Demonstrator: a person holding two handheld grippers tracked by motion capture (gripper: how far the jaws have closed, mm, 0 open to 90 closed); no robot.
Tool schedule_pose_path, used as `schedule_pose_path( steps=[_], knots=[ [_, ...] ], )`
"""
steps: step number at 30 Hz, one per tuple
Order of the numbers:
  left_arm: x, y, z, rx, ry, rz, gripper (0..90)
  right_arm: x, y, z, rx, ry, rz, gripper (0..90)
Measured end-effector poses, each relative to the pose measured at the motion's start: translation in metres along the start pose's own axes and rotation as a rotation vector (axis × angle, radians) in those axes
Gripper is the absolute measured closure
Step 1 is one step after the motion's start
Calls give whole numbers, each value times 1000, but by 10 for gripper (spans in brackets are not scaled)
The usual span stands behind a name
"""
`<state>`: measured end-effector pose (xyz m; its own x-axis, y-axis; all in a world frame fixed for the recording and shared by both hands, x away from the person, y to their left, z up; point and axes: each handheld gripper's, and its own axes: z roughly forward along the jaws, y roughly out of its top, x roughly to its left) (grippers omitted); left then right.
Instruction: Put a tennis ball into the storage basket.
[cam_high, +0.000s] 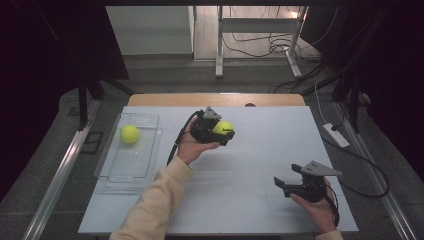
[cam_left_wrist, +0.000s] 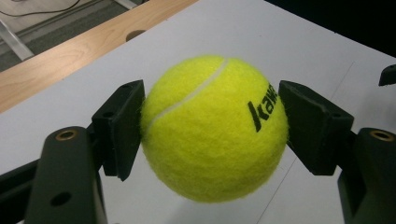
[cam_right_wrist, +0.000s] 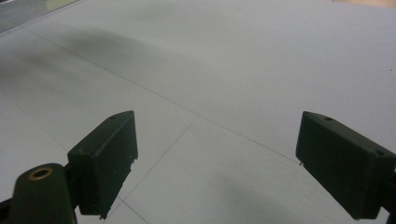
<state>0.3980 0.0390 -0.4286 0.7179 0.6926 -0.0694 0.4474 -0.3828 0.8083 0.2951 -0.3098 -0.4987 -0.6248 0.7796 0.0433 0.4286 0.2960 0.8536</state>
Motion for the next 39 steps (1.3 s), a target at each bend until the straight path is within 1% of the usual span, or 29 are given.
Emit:
schedule_pose_path(
  steps=[9, 15, 22, 23, 34, 39],
  knots=[
    [3, -3, -7, -13, 7, -13, 275, 0, 0, 0, 1, -1, -1, 127],
    [4, -6, -12, -19, 7, -14, 275, 0, 0, 0, 1, -5, -2, 127],
    [7, -8, -17, -29, 15, -30, 275, 1, 0, 0, 1, -3, -3, 127],
    [7, -8, -18, -30, 16, -25, 275, 1, 0, 0, 1, -3, -4, 127],
    [9, -13, -24, -35, 27, -31, 275, 1, 0, 0, 1, -4, -4, 127],
    [9, -13, -28, -45, 26, -34, 274, 1, 0, 1, 2, -4, -4, 127]
  ],
)
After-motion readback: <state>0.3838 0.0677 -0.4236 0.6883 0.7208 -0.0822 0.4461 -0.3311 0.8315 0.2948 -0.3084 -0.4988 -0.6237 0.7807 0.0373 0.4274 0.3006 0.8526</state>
